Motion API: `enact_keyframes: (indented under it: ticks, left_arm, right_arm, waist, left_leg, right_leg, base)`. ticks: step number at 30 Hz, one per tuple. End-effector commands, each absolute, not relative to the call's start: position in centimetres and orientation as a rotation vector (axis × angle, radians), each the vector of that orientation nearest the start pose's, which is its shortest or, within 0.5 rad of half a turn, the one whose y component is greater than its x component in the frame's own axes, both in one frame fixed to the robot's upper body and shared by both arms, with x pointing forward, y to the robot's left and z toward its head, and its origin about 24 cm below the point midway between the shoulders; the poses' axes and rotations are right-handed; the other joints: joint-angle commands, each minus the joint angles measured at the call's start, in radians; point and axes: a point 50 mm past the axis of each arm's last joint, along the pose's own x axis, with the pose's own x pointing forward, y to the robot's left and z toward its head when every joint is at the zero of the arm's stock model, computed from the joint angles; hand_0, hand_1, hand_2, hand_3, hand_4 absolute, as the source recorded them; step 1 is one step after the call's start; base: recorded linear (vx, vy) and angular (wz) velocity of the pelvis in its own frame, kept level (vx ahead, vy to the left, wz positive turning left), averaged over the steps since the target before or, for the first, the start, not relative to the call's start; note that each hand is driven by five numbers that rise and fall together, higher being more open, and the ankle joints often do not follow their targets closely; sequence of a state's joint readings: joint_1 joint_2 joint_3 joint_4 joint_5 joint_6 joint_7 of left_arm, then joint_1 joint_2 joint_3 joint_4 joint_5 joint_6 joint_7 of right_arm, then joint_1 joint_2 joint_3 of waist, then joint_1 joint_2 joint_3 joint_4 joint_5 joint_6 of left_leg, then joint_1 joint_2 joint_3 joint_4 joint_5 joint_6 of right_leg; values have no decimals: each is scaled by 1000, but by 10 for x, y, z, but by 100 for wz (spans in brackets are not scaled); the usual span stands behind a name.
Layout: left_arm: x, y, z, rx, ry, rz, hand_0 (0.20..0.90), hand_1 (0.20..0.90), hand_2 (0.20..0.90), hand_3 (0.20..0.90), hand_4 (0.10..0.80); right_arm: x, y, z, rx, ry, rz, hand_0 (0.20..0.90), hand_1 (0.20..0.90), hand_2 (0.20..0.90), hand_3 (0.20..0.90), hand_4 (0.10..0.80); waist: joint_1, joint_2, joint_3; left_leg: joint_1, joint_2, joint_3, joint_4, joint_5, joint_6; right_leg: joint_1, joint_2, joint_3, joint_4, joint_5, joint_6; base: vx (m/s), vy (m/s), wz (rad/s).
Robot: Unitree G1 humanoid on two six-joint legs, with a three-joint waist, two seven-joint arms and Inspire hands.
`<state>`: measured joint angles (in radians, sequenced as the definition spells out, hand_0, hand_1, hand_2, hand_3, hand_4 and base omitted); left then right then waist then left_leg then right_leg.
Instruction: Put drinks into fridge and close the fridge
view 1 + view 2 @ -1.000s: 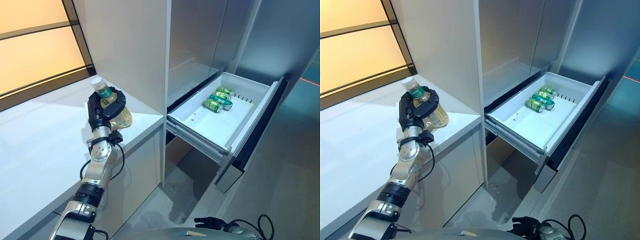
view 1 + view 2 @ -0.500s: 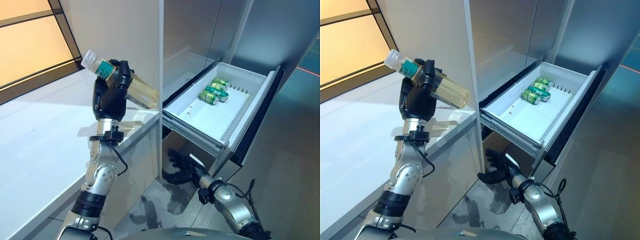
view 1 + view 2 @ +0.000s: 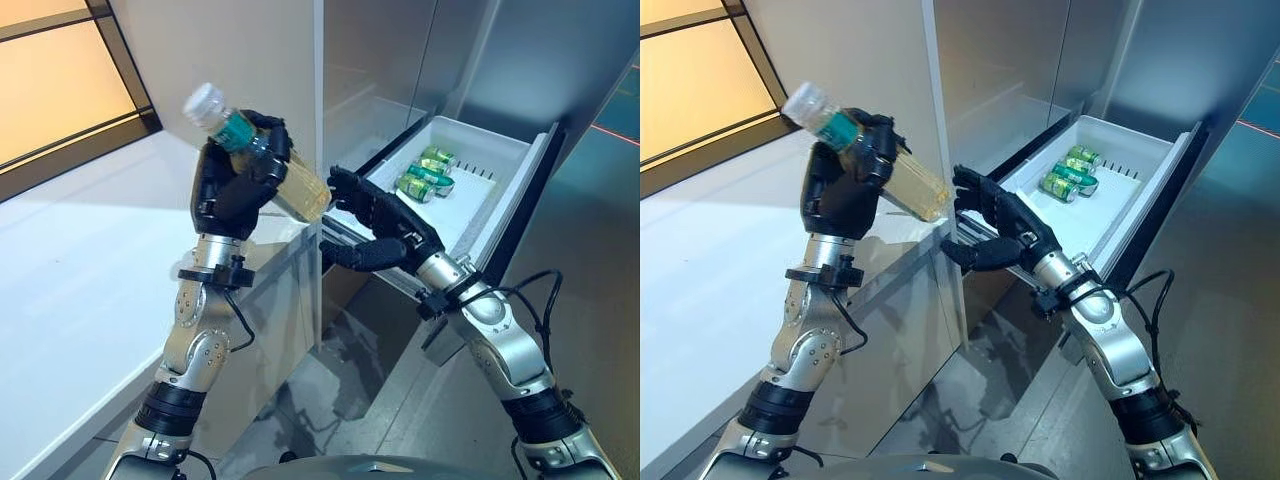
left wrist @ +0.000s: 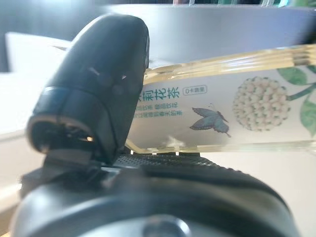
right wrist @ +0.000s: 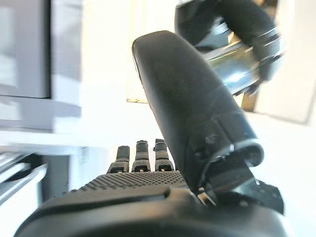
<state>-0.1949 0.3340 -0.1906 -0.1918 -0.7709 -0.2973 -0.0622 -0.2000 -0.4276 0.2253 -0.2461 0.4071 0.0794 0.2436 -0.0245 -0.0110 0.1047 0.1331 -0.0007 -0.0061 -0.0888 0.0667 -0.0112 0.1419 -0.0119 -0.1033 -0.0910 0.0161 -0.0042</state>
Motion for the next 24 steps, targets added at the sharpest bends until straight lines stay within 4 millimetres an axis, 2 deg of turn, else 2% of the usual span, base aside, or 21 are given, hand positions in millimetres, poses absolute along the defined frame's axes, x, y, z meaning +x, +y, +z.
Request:
enact_keyframes:
  ticks: [1, 6, 13, 24]
  left_arm:
    - [248, 125, 228, -326, -912, -597, 300, 300, 300, 200, 100]
    - [247, 113, 228, -274, -909, -635, 300, 300, 300, 200, 100]
    - [247, 106, 230, -205, -934, -636, 300, 300, 300, 200, 100]
    - [253, 105, 218, -77, -883, -624, 300, 300, 300, 200, 100]
  right_arm:
    - [258, -108, 177, 2, -452, 723, 900, 900, 900, 900, 800]
    - [257, -98, 181, 15, -465, 768, 900, 900, 900, 900, 800]
    - [255, -84, 176, 107, -358, 908, 900, 900, 900, 900, 800]
    - [253, -84, 180, 122, -357, 943, 900, 900, 900, 900, 800]
  waist:
    - [0, -12, -86]
    - [0, -14, -85]
    - [-2, -19, -86]
    - [-6, -22, -86]
  left_leg:
    - [3, -33, 13, 2, -66, 35]
    - [4, -33, 18, 2, -66, 35]
    - [9, -32, 24, 2, -72, 32]
    - [7, -28, 35, 2, -70, 31]
  right_leg:
    - [-10, -16, 23, 43, 1, 51]
    - [-9, -16, 24, 43, 2, 51]
    - [-2, -15, 26, 37, -2, 53]
    - [-4, -13, 30, 35, 1, 53]
  base:
    - [0, 0, 0]
    - [0, 0, 0]
    - [3, -1, 0]
    - [0, 0, 0]
